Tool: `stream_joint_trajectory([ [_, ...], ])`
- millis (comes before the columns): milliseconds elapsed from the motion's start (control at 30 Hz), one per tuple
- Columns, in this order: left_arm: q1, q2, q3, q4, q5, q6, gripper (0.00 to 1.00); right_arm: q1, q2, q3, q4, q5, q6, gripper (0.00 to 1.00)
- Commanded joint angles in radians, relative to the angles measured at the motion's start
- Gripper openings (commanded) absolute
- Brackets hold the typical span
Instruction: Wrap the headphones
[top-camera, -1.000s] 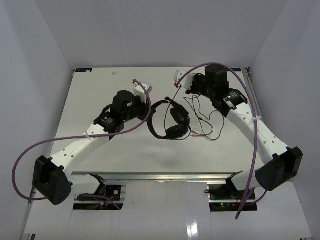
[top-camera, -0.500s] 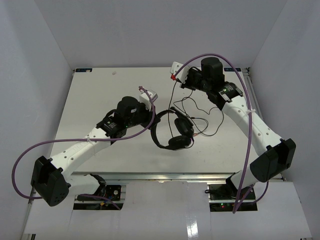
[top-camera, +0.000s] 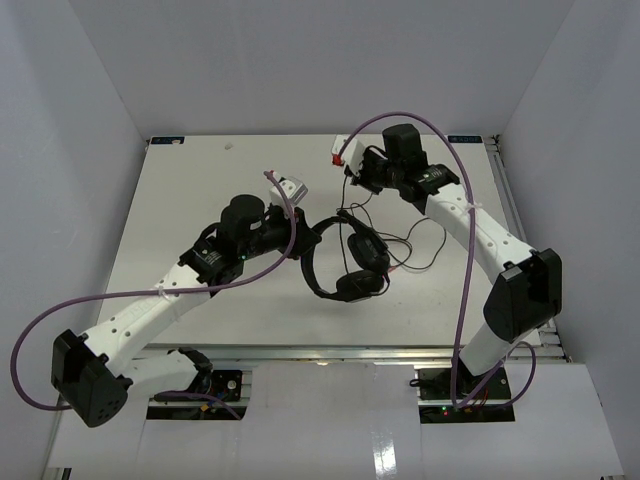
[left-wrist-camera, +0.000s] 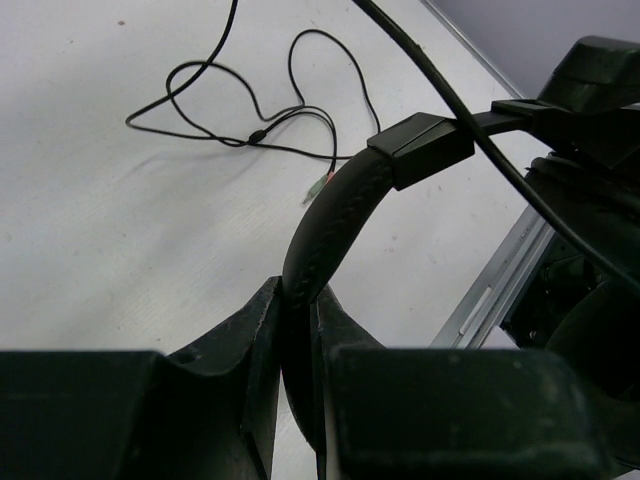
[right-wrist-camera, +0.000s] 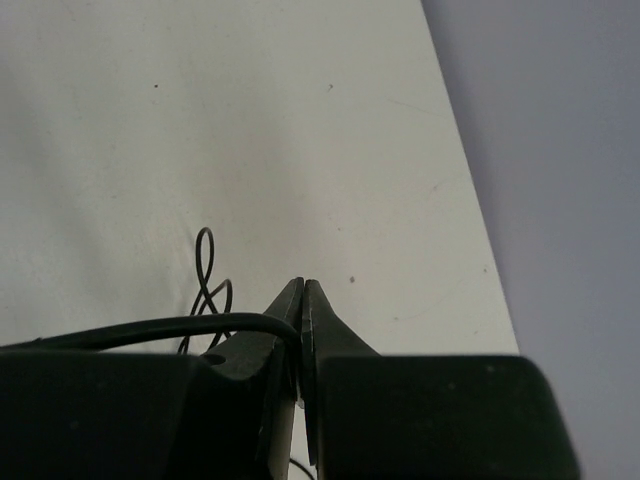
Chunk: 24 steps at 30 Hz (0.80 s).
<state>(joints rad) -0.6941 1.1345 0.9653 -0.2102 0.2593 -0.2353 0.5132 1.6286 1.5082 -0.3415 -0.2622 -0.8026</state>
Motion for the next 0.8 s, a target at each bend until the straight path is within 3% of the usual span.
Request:
stream_joint_trajectory([
  [0, -0.005, -0.072, 0.057, 0.012, 0.002, -0.036, 0.0, -0.046, -0.016, -0.026, 0.014, -0.093, 0.084, 0.08],
  [200, -0.005, -0.075, 0.116, -0.025, -0.065, -0.021, 0.0, -0.11, -0.068, -0.097, 0.025, -0.26, 0.157, 0.08],
  [500, -0.005, 0.034, 0.355, -0.026, -0.067, -0.067, 0.0, -0.111, -0.064, -0.179, 0.094, -0.785, 0.307, 0.09],
  [600, -0.005, 0.07, 0.461, -0.028, -0.062, -0.08, 0.0, -0.111, -0.059, -0.206, 0.264, -0.921, 0.526, 0.11],
  [667, -0.004, 0.095, 0.501, -0.029, -0.055, -0.088, 0.0, -0.11, -0.059, -0.241, 0.466, -0.956, 0.646, 0.13],
  [767, -0.005, 0.126, 0.593, -0.034, -0.051, -0.104, 0.0, -0.104, -0.046, -0.288, 0.774, -0.996, 0.96, 0.16],
])
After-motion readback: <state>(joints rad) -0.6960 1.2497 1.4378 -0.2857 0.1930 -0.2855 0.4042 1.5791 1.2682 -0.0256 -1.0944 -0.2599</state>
